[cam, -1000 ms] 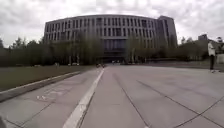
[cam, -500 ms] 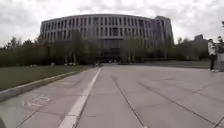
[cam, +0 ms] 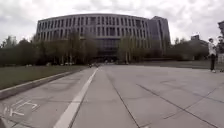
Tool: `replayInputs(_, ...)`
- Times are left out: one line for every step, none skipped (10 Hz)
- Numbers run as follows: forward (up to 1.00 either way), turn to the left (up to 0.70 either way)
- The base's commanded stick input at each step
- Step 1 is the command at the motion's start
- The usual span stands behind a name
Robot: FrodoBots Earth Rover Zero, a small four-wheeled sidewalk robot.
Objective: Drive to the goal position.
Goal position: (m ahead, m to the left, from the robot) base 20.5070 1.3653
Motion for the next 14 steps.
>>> replayInputs(0.7, 0.0)
replayInputs(0.7, 0.0)
replayInputs(0.7, 0.0)
replayInputs(0.7, 0.0)
replayInputs(0.7, 0.0)
replayInputs(0.7, 0.0)
replayInputs(0.7, 0.0)
replayInputs(0.7, 0.0)
replayInputs(0.7, 0.0)
replayInputs(0.7, 0.0)
replayInputs(0.7, 0.0)
replayInputs(0.7, 0.0)
replayInputs(0.7, 0.0)
replayInputs(0.7, 0.0)
